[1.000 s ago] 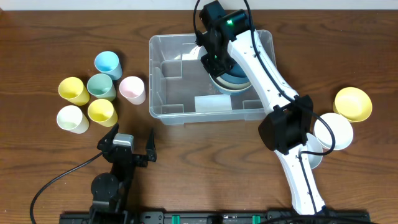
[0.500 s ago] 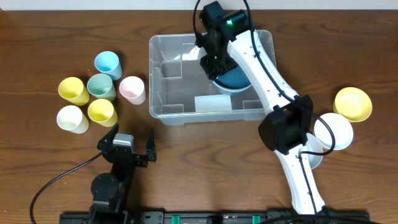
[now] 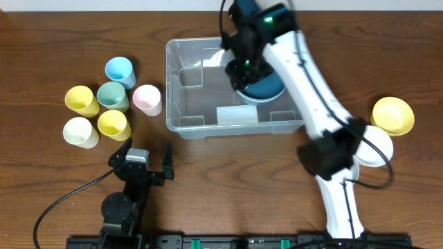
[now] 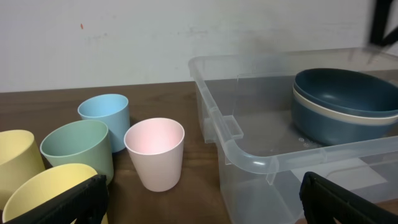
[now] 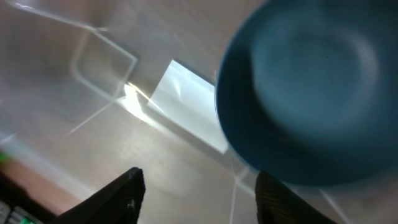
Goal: Pack container
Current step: 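Carry the dark blue bowl into the bin and stack it on the beige bowl, then move the right gripper to the light grey-blue bowl and grip its rim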
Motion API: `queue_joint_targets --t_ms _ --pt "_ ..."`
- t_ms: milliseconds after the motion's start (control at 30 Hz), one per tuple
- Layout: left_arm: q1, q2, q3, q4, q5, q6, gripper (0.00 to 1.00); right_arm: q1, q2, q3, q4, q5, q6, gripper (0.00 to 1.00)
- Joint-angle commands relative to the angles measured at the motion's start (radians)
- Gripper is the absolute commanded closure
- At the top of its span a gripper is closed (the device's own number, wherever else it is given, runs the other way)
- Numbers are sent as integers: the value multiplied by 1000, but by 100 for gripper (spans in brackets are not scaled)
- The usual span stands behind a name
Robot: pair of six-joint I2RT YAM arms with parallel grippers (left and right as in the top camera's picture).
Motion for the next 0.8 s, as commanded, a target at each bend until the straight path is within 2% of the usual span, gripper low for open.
queue_joint_targets --t_ms 0,233,367,567,767 --pt "6 -6 -15 -37 8 2 2 -51 -169 34 -32 50 41 40" --pt "6 -6 -15 -37 8 2 2 -206 -350 -1 -70 72 140 39" --pt "6 -6 -15 -37 8 2 2 -304 -479 -123 -70 73 167 39" --pt "6 -6 -15 -37 8 2 2 -438 -683 -519 -57 134 214 38" --pt "6 -6 -15 -37 8 2 2 -574 -826 -929 108 148 307 37"
